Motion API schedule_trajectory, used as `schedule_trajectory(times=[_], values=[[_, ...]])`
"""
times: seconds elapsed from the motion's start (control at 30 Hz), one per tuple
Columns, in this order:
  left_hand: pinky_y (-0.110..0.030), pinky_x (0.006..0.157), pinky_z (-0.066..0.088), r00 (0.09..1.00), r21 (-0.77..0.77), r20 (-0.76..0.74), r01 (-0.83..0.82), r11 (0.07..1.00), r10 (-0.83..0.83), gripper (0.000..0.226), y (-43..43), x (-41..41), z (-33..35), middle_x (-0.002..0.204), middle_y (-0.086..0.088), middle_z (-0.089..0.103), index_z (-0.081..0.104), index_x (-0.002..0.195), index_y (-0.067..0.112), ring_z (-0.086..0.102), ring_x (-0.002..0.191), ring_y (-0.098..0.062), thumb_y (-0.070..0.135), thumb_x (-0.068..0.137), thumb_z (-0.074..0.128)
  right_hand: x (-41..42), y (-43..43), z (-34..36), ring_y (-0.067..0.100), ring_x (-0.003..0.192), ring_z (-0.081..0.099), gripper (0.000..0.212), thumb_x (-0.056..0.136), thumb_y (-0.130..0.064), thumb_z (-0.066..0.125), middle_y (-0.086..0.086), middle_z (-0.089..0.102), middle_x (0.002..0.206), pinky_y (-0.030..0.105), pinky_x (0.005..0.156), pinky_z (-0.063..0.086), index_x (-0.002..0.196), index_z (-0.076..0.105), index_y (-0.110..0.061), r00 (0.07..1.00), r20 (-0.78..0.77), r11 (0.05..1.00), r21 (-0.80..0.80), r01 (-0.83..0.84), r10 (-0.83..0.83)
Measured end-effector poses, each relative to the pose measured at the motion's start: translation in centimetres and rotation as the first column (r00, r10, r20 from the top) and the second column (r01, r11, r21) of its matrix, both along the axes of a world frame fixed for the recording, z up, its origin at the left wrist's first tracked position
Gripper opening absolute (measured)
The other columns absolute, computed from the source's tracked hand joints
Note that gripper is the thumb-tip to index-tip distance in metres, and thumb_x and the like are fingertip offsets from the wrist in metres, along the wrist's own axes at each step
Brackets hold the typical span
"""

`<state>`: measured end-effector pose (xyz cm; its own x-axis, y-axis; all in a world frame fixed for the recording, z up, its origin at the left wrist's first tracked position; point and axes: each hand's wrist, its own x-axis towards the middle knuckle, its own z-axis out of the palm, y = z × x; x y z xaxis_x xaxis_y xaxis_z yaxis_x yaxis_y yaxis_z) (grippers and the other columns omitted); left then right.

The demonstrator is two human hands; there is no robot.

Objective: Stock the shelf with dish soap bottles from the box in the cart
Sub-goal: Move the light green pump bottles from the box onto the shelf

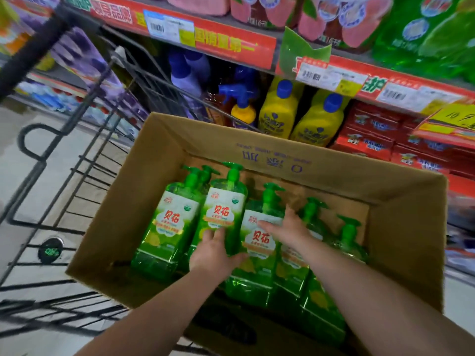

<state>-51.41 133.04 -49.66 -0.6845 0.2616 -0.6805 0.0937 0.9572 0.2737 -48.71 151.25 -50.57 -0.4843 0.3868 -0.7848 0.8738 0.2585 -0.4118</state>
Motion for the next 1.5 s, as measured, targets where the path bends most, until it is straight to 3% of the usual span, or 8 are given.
schedule_trajectory(times=[0.2, 0.53, 0.87, 0.97, 1.07, 1.2, 1.3, 1.5], values=[[-0.038, 0.106, 0.039, 1.0, 0.052, -0.013, 0.024, 0.998, -0.023, 0.096, 0.5, 0.0, -1.2, 0.139, -0.005, 0.026, 0.011, 0.151, 0.022, 0.035, 0.13, -0.024, 0.058, 0.079, 0.062, -0.8, -0.3, -1.0, 0.031, 0.131, 0.043, 0.094, 0.072, -0.049, 0.078, 0.012, 0.034, 0.149, 0.036, 0.098, 0.042, 0.145, 0.031, -0.012, 0.998, 0.029, 0.998, 0.037, 0.049, -0.05], [-0.036, 0.107, 0.036, 0.993, 0.023, -0.023, 0.115, 0.993, -0.114, 0.102, -0.1, 0.2, -0.9, 0.141, -0.006, 0.023, 0.003, 0.151, 0.021, 0.032, 0.131, -0.026, 0.059, 0.078, 0.063, 0.7, -1.2, -1.8, 0.031, 0.113, 0.058, 0.092, 0.061, -0.025, 0.089, 0.012, 0.054, 0.133, 0.044, 0.095, 0.05, 0.137, 0.038, -0.011, 0.948, -0.042, 0.933, -0.191, 0.303, -0.316], [-0.041, 0.115, 0.027, 0.982, 0.183, 0.184, -0.064, 0.981, 0.03, 0.101, -0.9, -0.2, 0.9, 0.148, -0.002, 0.022, 0.018, 0.151, 0.018, 0.025, 0.138, -0.023, 0.054, 0.073, 0.071, 1.7, -0.9, 2.5, 0.018, 0.09, 0.06, 0.083, 0.071, -0.014, 0.082, 0.002, 0.056, 0.121, 0.023, 0.063, 0.049, 0.142, 0.038, -0.019, 0.89, -0.228, 0.888, -0.345, 0.305, -0.395], [-0.045, 0.115, 0.025, 0.877, 0.306, 0.443, -0.344, 0.888, 0.187, 0.098, -0.4, 0.3, 3.0, 0.154, -0.01, 0.025, 0.015, 0.15, 0.014, 0.027, 0.14, -0.028, 0.046, 0.076, 0.07, 1.4, 0.4, 5.3, 0.023, 0.097, 0.065, 0.089, 0.07, -0.018, 0.083, 0.011, 0.059, 0.129, 0.035, 0.081, 0.054, 0.144, 0.034, -0.023, 0.877, -0.268, 0.891, -0.342, 0.299, -0.398], [-0.049, 0.114, 0.018, 0.782, 0.386, 0.577, -0.515, 0.765, 0.235, 0.097, 0.5, 0.9, 5.3, 0.156, -0.01, 0.023, 0.005, 0.151, 0.019, 0.024, 0.142, -0.031, 0.041, 0.079, 0.066, 1.7, 1.6, 8.3, 0.01, 0.075, 0.062, 0.083, 0.075, -0.014, 0.079, 0.003, 0.063, 0.101, 0.025, 0.061, 0.048, 0.144, 0.034, -0.021, 0.84, -0.316, 0.872, -0.373, 0.317, -0.441], [-0.044, 0.112, 0.025, 0.817, 0.504, 0.525, -0.524, 0.687, 0.238, 0.087, 1.9, 1.6, 7.7, 0.154, -0.009, 0.028, 0.01, 0.151, 0.02, 0.032, 0.137, -0.028, 0.034, 0.084, 0.065, 2.6, 2.7, 11.5, 0.021, 0.093, 0.065, 0.089, 0.07, -0.02, 0.083, 0.009, 0.064, 0.115, 0.037, 0.082, 0.052, 0.143, 0.032, -0.02, 0.806, -0.373, 0.871, -0.367, 0.327, -0.459], [-0.037, 0.107, 0.031, 0.853, 0.584, 0.487, -0.477, 0.657, 0.187, 0.08, 3.0, 2.5, 10.2, 0.147, -0.006, 0.04, 0.02, 0.149, 0.02, 0.043, 0.127, -0.021, 0.034, 0.084, 0.065, 4.1, 3.6, 14.6, 0.015, 0.085, 0.064, 0.079, 0.073, -0.02, 0.08, 0.005, 0.065, 0.104, 0.031, 0.069, 0.049, 0.137, 0.034, -0.019, 0.777, -0.428, 0.878, -0.342, 0.334, -0.462], [-0.026, 0.09, 0.038, 0.922, 0.703, 0.378, -0.342, 0.624, 0.08, 0.072, 6.2, 4.9, 15.1, 0.136, -0.002, 0.052, 0.031, 0.143, 0.019, 0.053, 0.109, -0.014, 0.036, 0.083, 0.067, 8.2, 5.7, 19.9, 0.014, 0.081, 0.065, 0.056, 0.076, -0.013, 0.078, 0.0, 0.066, 0.098, 0.028, 0.069, 0.053, 0.118, 0.044, -0.027, 0.614, -0.591, 0.852, -0.342, 0.397, -0.523]])
